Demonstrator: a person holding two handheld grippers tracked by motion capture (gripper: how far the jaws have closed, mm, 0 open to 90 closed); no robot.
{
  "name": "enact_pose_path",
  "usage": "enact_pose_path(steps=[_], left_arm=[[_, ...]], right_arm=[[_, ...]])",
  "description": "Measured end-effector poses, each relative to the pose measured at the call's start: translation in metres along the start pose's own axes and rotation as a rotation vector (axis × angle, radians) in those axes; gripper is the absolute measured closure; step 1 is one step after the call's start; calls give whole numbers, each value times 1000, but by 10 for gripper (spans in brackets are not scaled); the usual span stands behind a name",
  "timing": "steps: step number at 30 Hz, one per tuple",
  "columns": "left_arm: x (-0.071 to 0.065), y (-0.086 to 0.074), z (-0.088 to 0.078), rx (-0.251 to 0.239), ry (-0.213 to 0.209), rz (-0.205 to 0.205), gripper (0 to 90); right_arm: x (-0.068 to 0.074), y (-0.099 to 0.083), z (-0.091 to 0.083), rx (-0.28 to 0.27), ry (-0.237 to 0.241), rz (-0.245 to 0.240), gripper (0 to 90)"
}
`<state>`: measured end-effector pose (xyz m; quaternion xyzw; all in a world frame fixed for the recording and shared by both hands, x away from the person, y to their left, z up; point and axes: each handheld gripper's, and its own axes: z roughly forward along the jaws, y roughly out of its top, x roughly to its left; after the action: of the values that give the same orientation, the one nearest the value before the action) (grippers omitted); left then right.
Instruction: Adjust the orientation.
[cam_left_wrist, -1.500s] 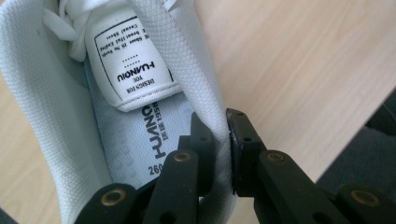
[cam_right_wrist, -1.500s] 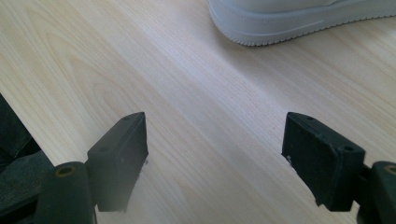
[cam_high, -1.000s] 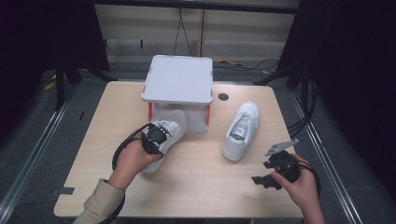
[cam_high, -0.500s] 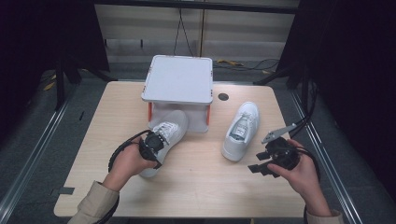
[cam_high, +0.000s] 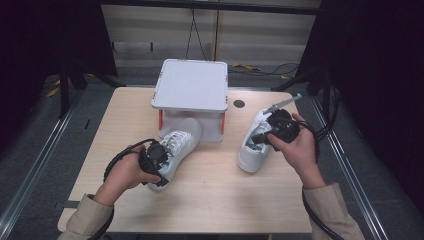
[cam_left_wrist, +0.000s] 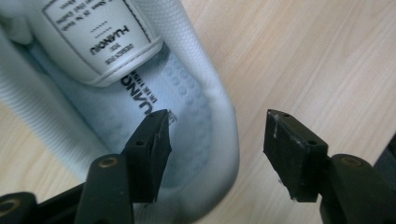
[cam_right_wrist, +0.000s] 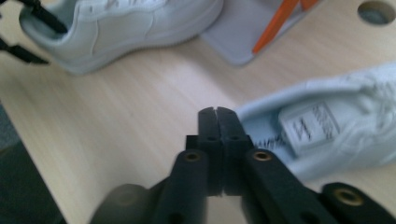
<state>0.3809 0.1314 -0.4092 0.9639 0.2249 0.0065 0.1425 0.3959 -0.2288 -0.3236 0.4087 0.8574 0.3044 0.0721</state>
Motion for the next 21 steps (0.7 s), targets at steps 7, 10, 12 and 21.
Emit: enact_pose_path(steps=[7,10,12,21], left_arm=[[3,-5,-11,-10,-9,47,385],[3,-5,-11,-6,-20,71,368],[3,-5,-13,0,-15,100,364],[5,-3,-1,46,-18,160,398]], right_arm=[[5,54,17,-27,-5,-18,900],[7,73,25,-31,0,-37,900],[9,89,31,-27,-14,-39,900],[10,123,47,-52,-1,-32,900]])
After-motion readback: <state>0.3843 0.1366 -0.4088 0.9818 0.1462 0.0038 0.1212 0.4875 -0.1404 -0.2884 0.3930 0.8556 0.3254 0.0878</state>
